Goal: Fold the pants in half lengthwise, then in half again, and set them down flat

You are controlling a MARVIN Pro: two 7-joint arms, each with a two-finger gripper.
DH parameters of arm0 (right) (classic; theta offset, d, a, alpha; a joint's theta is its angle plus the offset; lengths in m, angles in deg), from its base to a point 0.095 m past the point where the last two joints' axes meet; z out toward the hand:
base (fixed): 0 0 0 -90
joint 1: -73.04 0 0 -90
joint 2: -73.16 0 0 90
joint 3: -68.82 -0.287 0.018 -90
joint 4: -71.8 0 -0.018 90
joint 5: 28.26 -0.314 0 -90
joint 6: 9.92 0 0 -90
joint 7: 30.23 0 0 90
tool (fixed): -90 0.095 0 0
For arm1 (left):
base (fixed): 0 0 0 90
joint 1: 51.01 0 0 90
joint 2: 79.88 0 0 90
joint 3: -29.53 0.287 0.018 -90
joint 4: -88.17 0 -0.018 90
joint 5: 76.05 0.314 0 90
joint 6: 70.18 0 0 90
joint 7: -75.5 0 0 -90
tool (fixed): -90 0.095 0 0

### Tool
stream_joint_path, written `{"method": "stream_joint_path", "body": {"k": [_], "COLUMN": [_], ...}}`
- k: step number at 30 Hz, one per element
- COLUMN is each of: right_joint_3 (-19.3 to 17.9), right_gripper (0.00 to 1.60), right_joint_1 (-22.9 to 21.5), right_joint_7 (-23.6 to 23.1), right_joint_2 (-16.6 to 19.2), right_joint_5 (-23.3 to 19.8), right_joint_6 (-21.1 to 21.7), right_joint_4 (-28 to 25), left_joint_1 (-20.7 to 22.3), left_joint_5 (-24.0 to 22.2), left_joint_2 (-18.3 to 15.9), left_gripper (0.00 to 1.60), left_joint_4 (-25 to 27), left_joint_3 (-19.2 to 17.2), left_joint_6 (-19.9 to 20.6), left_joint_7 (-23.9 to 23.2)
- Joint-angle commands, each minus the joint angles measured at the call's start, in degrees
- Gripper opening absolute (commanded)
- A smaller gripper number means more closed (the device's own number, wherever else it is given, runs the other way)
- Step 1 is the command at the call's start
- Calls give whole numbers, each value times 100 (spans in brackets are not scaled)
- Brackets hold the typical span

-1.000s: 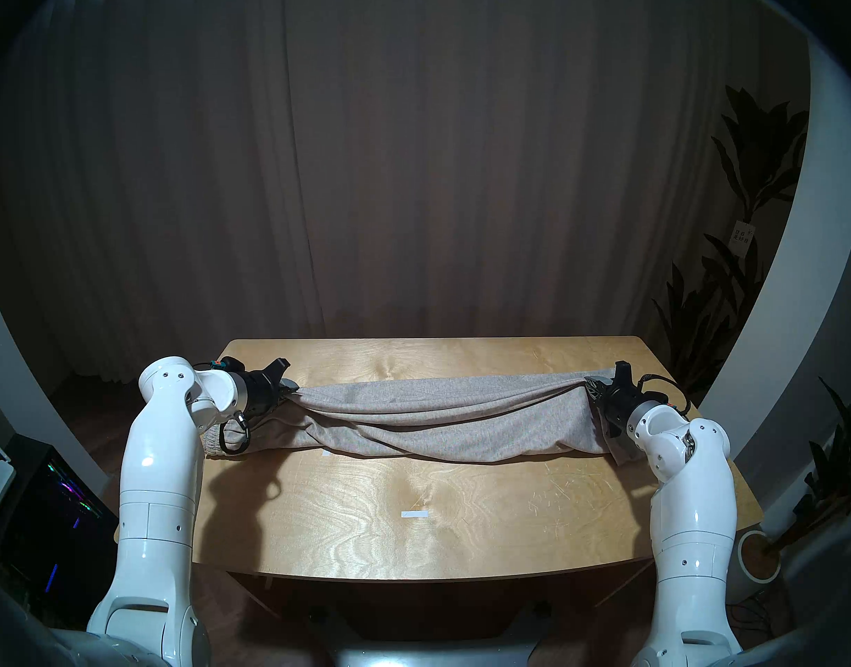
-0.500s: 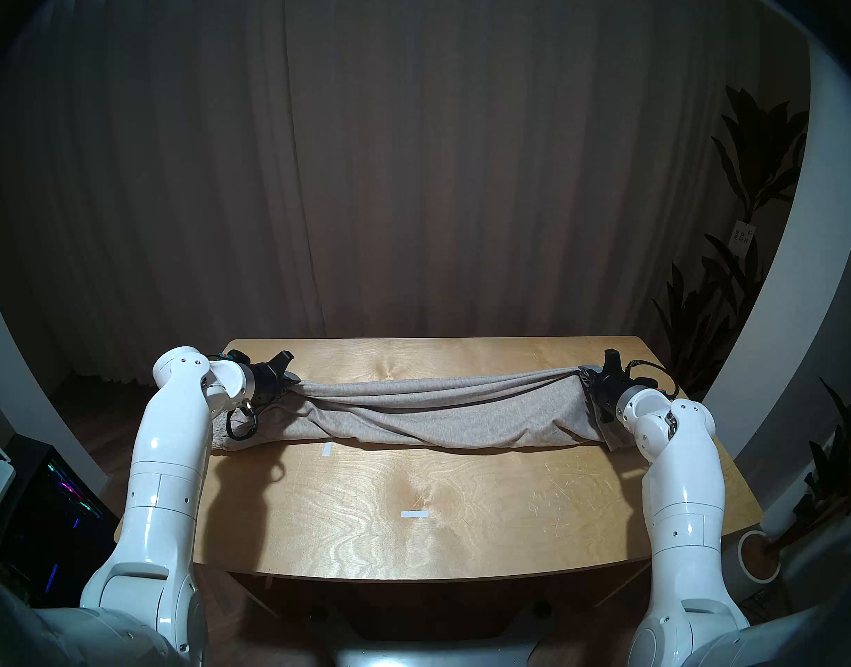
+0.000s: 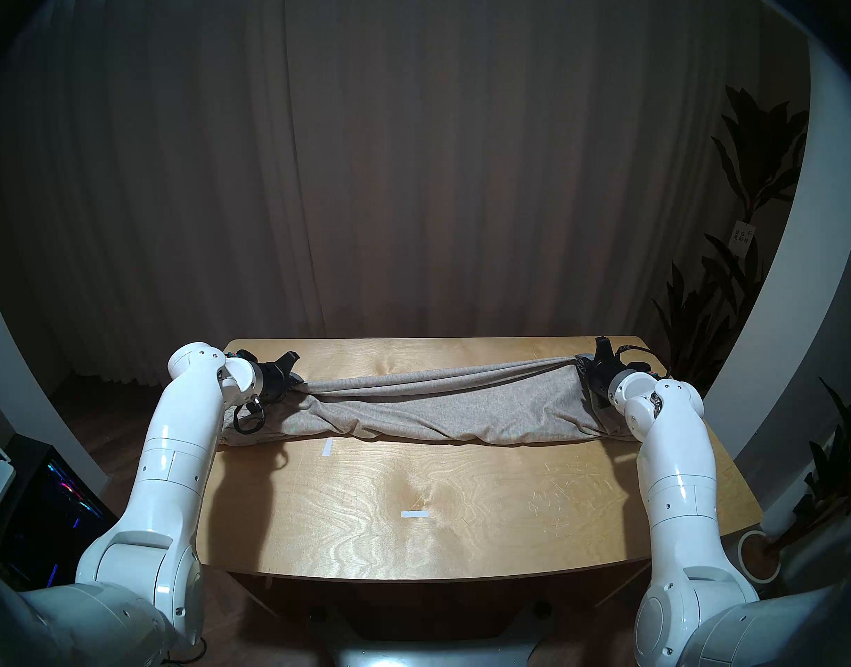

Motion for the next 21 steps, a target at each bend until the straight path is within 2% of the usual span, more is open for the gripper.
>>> {"method": "stream_joint_path", "body": {"k": [1, 2, 4, 7, 11, 12, 14, 15, 16, 17, 18, 19, 20, 21], "right_joint_3": [99, 146, 204, 284, 417, 446, 538, 630, 630, 669, 748, 781, 823, 852], "right_gripper": [0, 0, 0, 0, 0, 0, 0, 0, 0, 0, 0, 0, 0, 0], "right_joint_1": [-362, -393, -444, -524, -614, -645, -710, -787, -787, -816, -897, -928, -963, -999], "right_joint_7": [-314, -321, -354, -426, -446, -472, -487, -532, -532, -555, -601, -629, -653, -686], "right_joint_2": [158, 197, 238, 299, 389, 401, 442, 478, 478, 491, 516, 529, 548, 558], "right_joint_5": [169, 235, 316, 437, 619, 650, 765, 864, 864, 905, 993, 1032, 1083, 1117], "right_joint_6": [-129, -137, -160, -214, -252, -260, -277, -285, -285, -288, -316, -328, -337, -355], "right_joint_4": [116, 172, 272, 431, 589, 645, 740, 854, 854, 894, 1022, 1072, 1133, 1198], "left_joint_1": [609, 703, 716, 909, 1015, 1070, 1113, 1243, 1243, 1255, 1406, 1375, 1469, 1503], "left_joint_5": [187, 237, 272, 368, 448, 471, 516, 566, 566, 580, 634, 651, 674, 701], "left_joint_2": [-25, -21, -18, -8, 7, 13, 22, 37, 37, 40, 51, 49, 59, 63], "left_gripper": [0, 0, 16, 2, 7, 16, 15, 48, 48, 64, 65, 79, 107, 102], "left_joint_4": [-279, -388, -426, -681, -862, -944, -1015, -1186, -1186, -1204, -1414, -1398, -1533, -1599], "left_joint_3": [225, 282, 326, 439, 528, 559, 615, 684, 684, 701, 779, 789, 829, 856], "left_joint_6": [-134, -145, -186, -223, -286, -301, -335, -358, -358, -370, -390, -420, -423, -443], "left_joint_7": [-264, -269, -330, -386, -446, -470, -516, -568, -568, -587, -635, -670, -689, -727]}}
